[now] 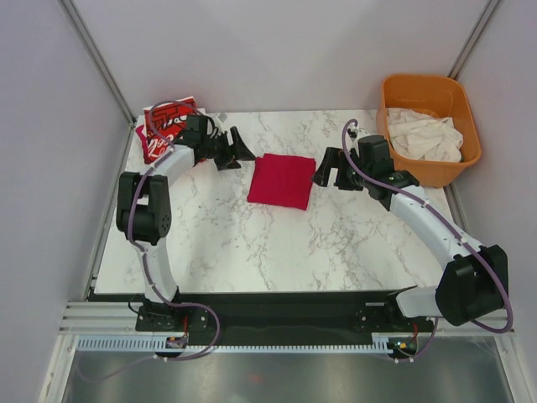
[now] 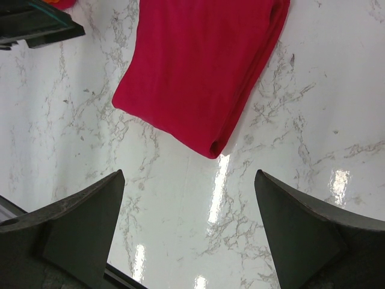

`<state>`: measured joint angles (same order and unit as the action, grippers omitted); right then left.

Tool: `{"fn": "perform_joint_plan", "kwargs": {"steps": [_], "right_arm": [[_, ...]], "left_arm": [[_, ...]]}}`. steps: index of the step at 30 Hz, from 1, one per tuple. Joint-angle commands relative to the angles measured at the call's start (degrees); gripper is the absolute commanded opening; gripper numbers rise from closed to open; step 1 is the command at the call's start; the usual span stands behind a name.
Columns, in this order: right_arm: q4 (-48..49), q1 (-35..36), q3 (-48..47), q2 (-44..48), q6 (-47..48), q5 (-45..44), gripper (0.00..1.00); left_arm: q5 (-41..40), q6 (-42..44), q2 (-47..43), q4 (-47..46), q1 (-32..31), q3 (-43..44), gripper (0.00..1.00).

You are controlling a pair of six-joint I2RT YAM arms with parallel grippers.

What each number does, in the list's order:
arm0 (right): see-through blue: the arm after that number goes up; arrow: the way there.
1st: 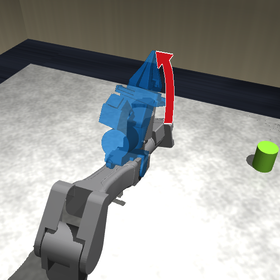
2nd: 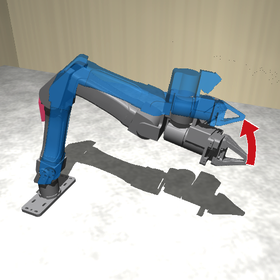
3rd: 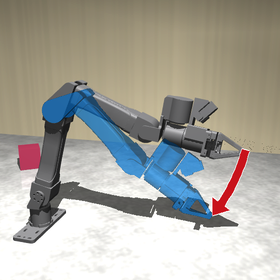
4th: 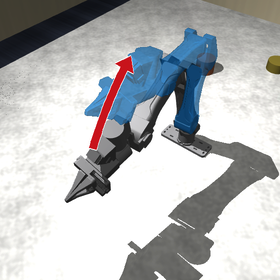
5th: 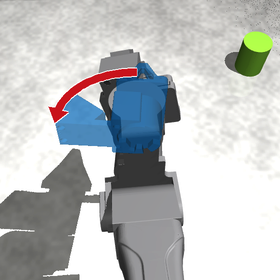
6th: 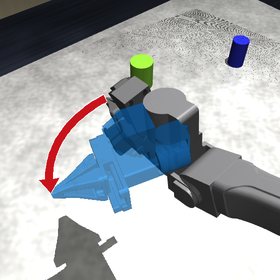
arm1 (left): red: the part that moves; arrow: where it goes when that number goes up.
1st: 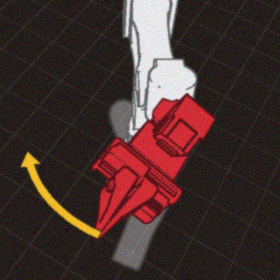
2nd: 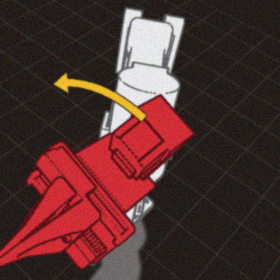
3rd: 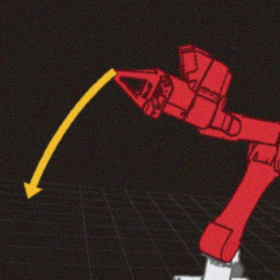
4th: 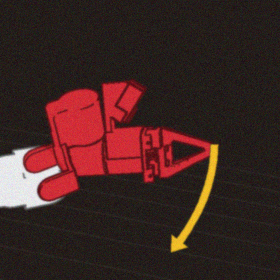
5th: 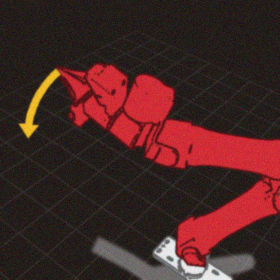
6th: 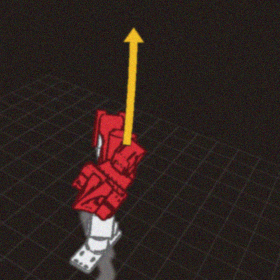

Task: Fold and stack the t-shirts
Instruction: Neatly place the folded tshirt to the corner

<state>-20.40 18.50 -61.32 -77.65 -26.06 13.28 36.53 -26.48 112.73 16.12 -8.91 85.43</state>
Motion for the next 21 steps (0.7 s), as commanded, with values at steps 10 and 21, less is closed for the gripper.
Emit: {"fn": "perform_joint_plan", "kwargs": {"steps": [10,21], "right_arm": [[1.3,-0.1,0.5,0.6,1.4,-0.3,0.98],[1.5,0.0,0.3,-0.5,1.2,0.5,0.98]], "left_arm": [[-1.5,1.2,13.9,-8.2,-3.4,3.6,1.00],[-1.3,-0.2,18.6,-8.2,-5.3,6.8,0.66]]}}
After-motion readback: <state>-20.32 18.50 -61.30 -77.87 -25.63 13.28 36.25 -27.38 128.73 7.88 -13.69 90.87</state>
